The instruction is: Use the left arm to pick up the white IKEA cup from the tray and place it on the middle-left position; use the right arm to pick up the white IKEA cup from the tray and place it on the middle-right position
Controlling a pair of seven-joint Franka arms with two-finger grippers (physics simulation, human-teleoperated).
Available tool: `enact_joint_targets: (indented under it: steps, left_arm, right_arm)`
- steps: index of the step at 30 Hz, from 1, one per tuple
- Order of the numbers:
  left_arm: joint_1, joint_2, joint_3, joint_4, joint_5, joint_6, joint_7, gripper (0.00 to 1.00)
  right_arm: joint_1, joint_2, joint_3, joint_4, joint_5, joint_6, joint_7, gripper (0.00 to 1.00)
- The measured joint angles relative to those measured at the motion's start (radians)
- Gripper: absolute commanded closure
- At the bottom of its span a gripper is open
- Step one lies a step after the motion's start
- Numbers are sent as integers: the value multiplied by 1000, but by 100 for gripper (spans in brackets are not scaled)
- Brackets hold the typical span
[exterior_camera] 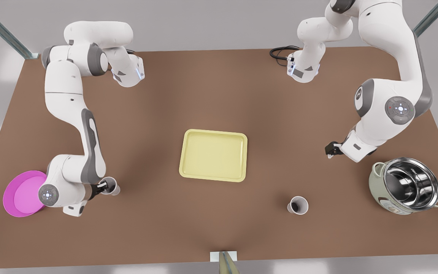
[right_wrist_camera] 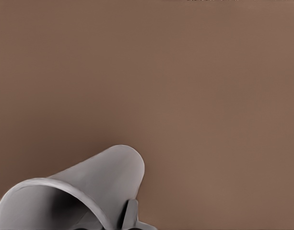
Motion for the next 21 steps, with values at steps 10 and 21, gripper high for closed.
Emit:
enact_joint_targets:
  steps: [10,21]
  left_arm:
    - [1,14,0,0,1,-8,41,0]
    - [2,14,0,1,1,-8,64,0]
  right_arm:
    - [-3,21,1,2,-1,37,-134,87]
    - [-3,12,3,1,-11,50,-200,43]
